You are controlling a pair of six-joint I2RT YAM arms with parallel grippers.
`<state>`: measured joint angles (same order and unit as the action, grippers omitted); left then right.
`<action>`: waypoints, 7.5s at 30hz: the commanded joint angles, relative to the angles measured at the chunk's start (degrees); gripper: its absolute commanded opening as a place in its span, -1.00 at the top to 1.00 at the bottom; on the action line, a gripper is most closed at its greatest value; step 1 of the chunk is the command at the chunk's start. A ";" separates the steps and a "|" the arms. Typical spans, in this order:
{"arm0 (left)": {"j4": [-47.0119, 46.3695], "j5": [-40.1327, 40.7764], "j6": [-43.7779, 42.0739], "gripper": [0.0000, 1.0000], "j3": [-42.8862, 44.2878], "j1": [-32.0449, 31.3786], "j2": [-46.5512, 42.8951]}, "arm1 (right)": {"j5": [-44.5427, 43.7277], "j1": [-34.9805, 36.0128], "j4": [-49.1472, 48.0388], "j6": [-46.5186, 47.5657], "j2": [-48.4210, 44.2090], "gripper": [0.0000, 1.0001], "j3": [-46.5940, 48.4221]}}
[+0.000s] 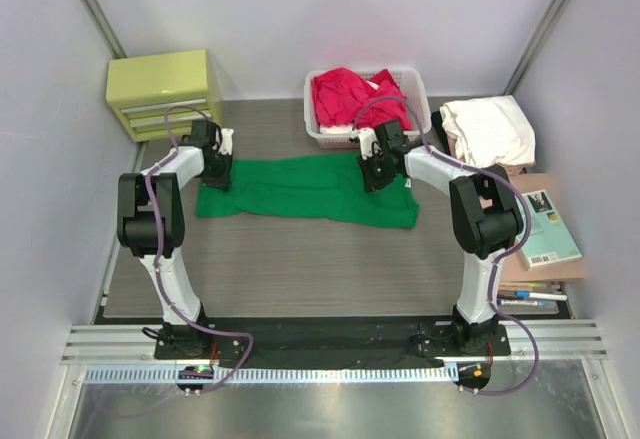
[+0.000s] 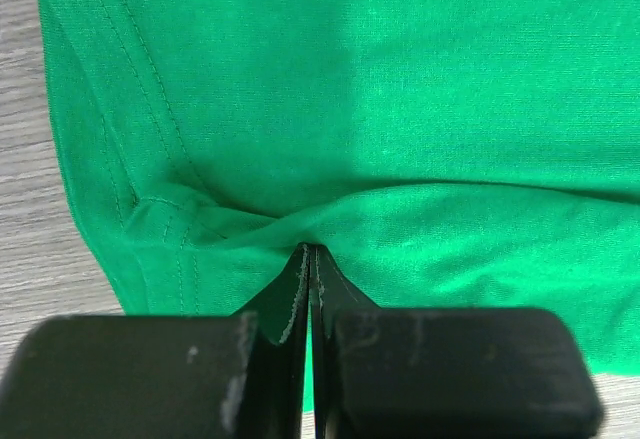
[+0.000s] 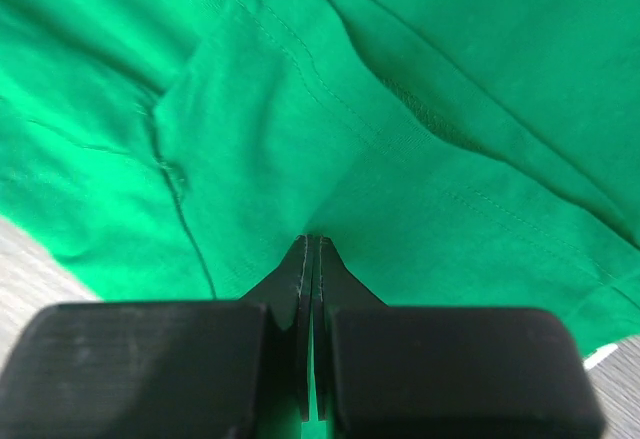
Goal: Fold and stack the t-shirts
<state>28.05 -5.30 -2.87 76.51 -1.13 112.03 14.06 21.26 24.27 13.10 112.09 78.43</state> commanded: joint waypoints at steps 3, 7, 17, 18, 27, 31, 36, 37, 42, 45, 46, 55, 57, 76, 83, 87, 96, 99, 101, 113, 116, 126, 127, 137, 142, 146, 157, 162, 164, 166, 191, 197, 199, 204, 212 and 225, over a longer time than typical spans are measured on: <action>1.22 -3.57 1.03 0.99 -3.11 -0.28 -0.14 | -0.01 0.01 -2.03 -1.41 -0.73 0.98 -2.04; 0.86 -3.23 0.15 0.99 -6.02 -0.63 -0.76 | -0.26 0.01 -2.65 -1.50 -3.98 0.98 -6.53; -3.88 -2.61 -0.29 1.00 -14.11 -1.16 -8.49 | 0.17 -0.07 -5.37 -1.32 -13.22 0.98 -16.12; -3.97 -2.61 -0.20 0.99 -13.93 -1.16 -8.75 | 0.26 -0.07 -5.55 -1.76 -13.22 0.98 -15.95; -10.64 2.57 -1.69 0.91 -18.58 -1.16 -24.73 | 1.31 0.01 -8.01 1.74 -22.87 0.98 -16.64; -14.08 7.39 -3.89 -0.01 -20.96 -1.16 -36.33 | 3.06 0.19 -8.45 2.45 -30.08 0.58 -18.22; -13.11 12.34 -3.47 -0.53 -21.58 2.86 -48.54 | 5.01 2.38 -7.49 1.84 -31.68 -0.54 -19.72; -12.94 11.55 -2.84 -0.58 -22.01 3.75 -49.70 | 4.92 2.82 -6.88 2.45 -30.98 -0.57 -19.55; -5.48 6.82 -2.40 -0.57 -19.65 3.94 -43.84 | 0.53 5.02 -7.04 2.10 -26.23 -0.64 -18.23; -3.80 3.74 -2.14 -0.76 -18.07 3.76 -38.39 | -2.19 5.11 -6.52 1.93 -24.12 -0.71 -17.35; -3.53 2.67 -1.79 -0.82 -17.02 3.59 -36.55 | -2.72 5.20 -6.52 1.93 -23.68 -0.78 -17.35; 4.21 -7.53 -2.49 -1.00 -11.11 -2.48 -26.42 | -10.99 5.11 -5.02 2.10 -21.56 -1.00 -15.24; 2.97 -8.23 -2.05 -1.00 -11.38 -3.00 -25.99 | -10.99 5.11 -5.02 2.10 -21.57 -0.99 -15.50; 5.78 -11.48 0.50 -1.00 -1.71 -4.76 -0.06 | -14.86 2.65 -3.62 -2.47 -4.34 -1.00 -10.14; 5.78 -12.63 -0.29 -1.00 -6.97 -4.85 -3.65 | -11.61 1.95 -2.22 -2.56 -6.62 -1.00 -12.95; 6.49 -13.95 -0.38 -1.00 -10.59 -4.94 -7.61 | -8.63 -0.33 -0.37 -2.47 -9.69 -1.00 -15.05; 5.08 -8.15 -1.34 -0.99 -16.57 -13.27 -12.00 | -7.74 -2.97 -0.10 -1.85 -17.77 -0.99 -24.19; 4.73 -6.83 -2.74 -1.00 -18.58 -15.48 -13.84 | -7.74 -3.41 0.60 -1.33 -20.50 -0.99 -27.27; 4.03 -6.74 -2.93 -1.00 -20.60 -16.36 -14.90 | -8.35 -3.50 1.39 -0.37 -23.58 -1.00 -28.77; 3.33 -5.51 -3.80 -1.00 -22.81 -18.91 -19.21 | -9.58 -4.38 2.54 1.66 -29.39 -0.99 -32.55; 0.61 -3.23 -4.24 -1.00 -24.83 -19.00 -24.30 | -8.09 -4.47 1.92 0.70 -33.14 -0.99 -32.91; -3.17 0.89 -5.12 -1.00 -27.64 -18.91 -36.96 | -8.00 -4.47 2.71 0.34 -40.63 -0.99 -32.20; -5.70 2.47 -5.47 -1.00 -27.73 -18.91 -38.62 | -9.13 -4.47 2.01 0.43 -41.60 -1.00 -32.12; -12.33 20.69 -12.33 -0.99 -17.91 -18.83 -39.79 | -11.78 -6.22 1.39 0.69 -52.06 -0.98 -28.52; -4.88 13.66 -9.70 -1.00 -1.05 -19.35 -31.02 | -13.89 -7.54 1.83 4.65 -54.79 -1.00 -30.09; 3.50 8.74 -7.68 -1.00 18.80 -20.67 -13.29 | -15.03 -9.04 1.83 3.95 -54.44 -1.00 -31.41; 15.89 6.44 -4.69 1.00 64.09 -22.16 22.60 | -12.85 -12.73 2.01 4.04 -52.07 -1.00 -32.29; 14.14 5.48 -4.07 1.00 70.27 -23.30 27.98 | -11.69 -14.57 2.01 4.12 -52.50 -0.99 -34.05; 13.35 2.84 -4.16 1.00 70.18 -23.92 29.30 | -11.26 -14.75 2.01 4.21 -53.29 -0.99 -34.93; 12.65 1.88 -4.33 1.00 69.13 -24.89 30.00 | -11.08 -15.10 2.18 4.30 -53.38 -0.99 -35.28; 7.03 -0.59 7.79 1.00 53.15 -20.33 29.67 | -7.56 -15.63 4.29 3.86 -59.09 -0.99 -36.95; -2.56 0.91 6.92 1.00 32.32 -19.70 13.86 | -6.68 -15.81 4.38 3.60 -60.15 -1.00 -37.30; -3.09 0.73 6.83 1.00 27.48 -19.79 11.04 | -6.42 -15.72 4.38 3.60 -60.59 -1.00 -37.21; -6.78 2.57 5.69 1.00 15.63 -19.27 2.07 | -5.98 -15.89 4.47 3.51 -61.64 -1.00 -37.39; -10.76 3.11 5.07 1.00 2.94 -14.26 -8.67 | -5.36 -15.81 5.35 3.77 -63.14 -1.00 -37.30; -11.69 4.42 3.14 1.00 0.40 -8.89 -9.54 | -5.45 -15.89 5.78 3.95 -64.54 -1.00 -37.56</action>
<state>18.55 -2.37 1.45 78.67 -10.04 104.81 8.32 5.76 30.13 16.80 49.30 41.01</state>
